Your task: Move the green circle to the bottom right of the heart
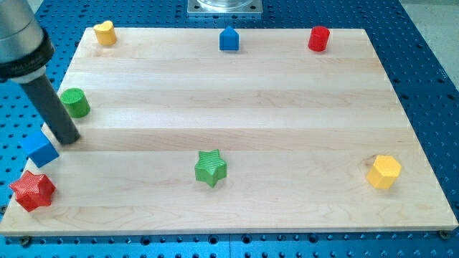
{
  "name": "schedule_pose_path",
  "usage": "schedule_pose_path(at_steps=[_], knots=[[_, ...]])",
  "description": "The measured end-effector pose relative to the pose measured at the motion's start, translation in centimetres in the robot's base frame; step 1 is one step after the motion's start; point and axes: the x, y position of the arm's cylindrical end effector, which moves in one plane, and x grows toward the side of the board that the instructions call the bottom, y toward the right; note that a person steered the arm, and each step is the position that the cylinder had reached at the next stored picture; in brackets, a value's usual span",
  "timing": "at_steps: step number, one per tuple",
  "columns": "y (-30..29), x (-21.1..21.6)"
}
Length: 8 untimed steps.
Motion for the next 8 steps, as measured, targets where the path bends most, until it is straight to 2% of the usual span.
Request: schedule_pose_path(at_steps=[1,2,3,4,5,6,7,8], knots=[[-3.8,-0.4],[-5.1,1.5],[-0.3,3.1],[1.0,2.0],[1.5,-3.0],[1.3,-5.1],[-2.3,-3.8],[-1.3,-8.0]])
